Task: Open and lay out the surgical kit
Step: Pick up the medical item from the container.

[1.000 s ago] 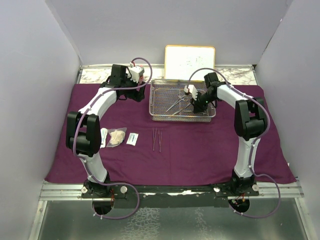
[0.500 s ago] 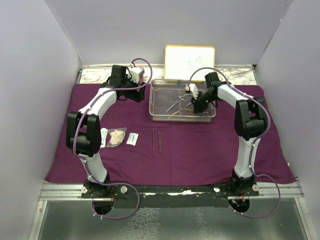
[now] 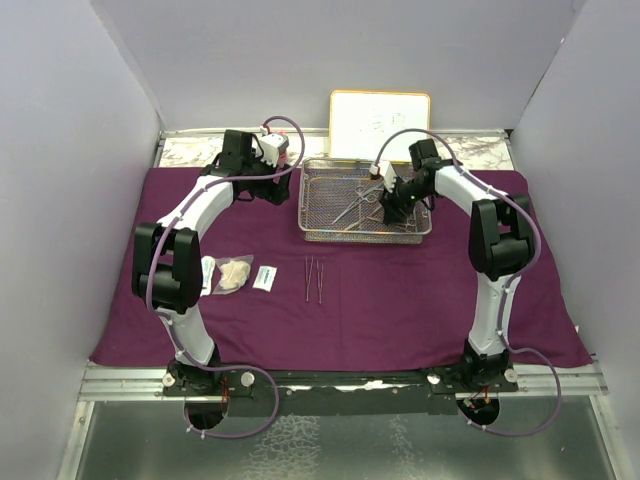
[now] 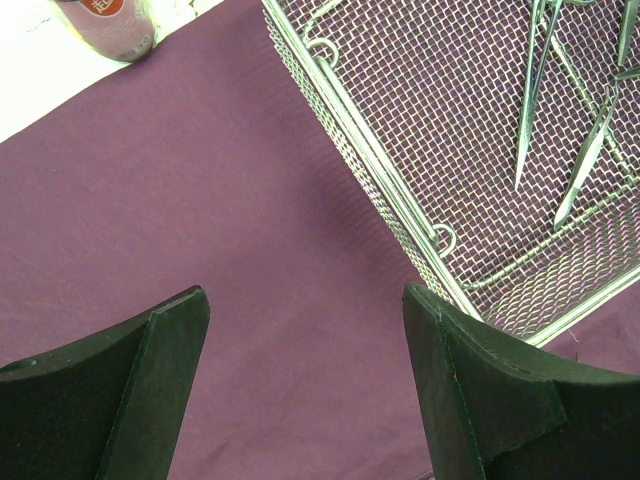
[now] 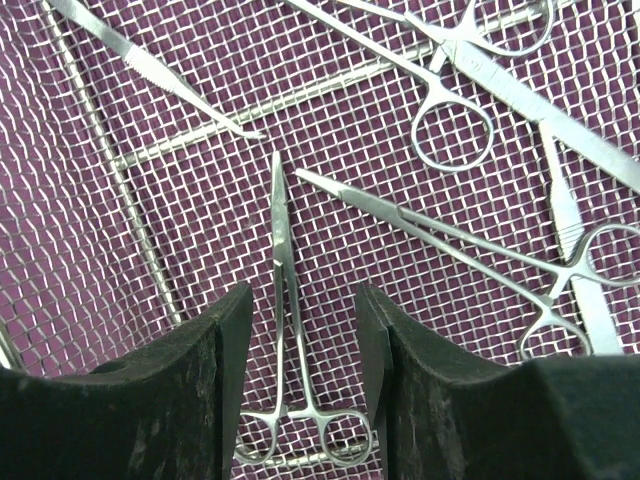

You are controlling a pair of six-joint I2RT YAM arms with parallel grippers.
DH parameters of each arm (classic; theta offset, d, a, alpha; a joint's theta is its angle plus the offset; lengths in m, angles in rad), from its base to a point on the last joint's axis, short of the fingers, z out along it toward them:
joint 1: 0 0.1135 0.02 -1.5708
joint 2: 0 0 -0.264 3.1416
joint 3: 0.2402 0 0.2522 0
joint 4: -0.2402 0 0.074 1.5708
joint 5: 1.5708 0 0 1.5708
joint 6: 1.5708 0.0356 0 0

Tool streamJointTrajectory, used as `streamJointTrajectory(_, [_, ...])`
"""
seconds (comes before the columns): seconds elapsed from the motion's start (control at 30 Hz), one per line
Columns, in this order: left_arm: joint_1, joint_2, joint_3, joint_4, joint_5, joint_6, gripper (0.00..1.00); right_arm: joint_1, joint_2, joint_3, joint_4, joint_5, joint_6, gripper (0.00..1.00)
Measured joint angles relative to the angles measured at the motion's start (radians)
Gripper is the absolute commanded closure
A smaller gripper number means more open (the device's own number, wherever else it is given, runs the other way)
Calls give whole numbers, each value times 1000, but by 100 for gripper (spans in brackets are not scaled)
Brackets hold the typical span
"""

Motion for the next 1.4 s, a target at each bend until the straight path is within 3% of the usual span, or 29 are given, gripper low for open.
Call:
streamJointTrajectory(0.43, [0, 0, 0, 0, 5, 0, 19, 26, 38, 12, 39, 7, 0, 60])
streamJointTrajectory(1.17, [0, 0, -3, 2, 14, 1, 19, 28, 43, 5, 73, 36, -18, 98])
streamJointTrajectory(1.4, [0, -5, -4, 2, 14, 1, 19, 30, 48, 33, 34, 38, -35, 99])
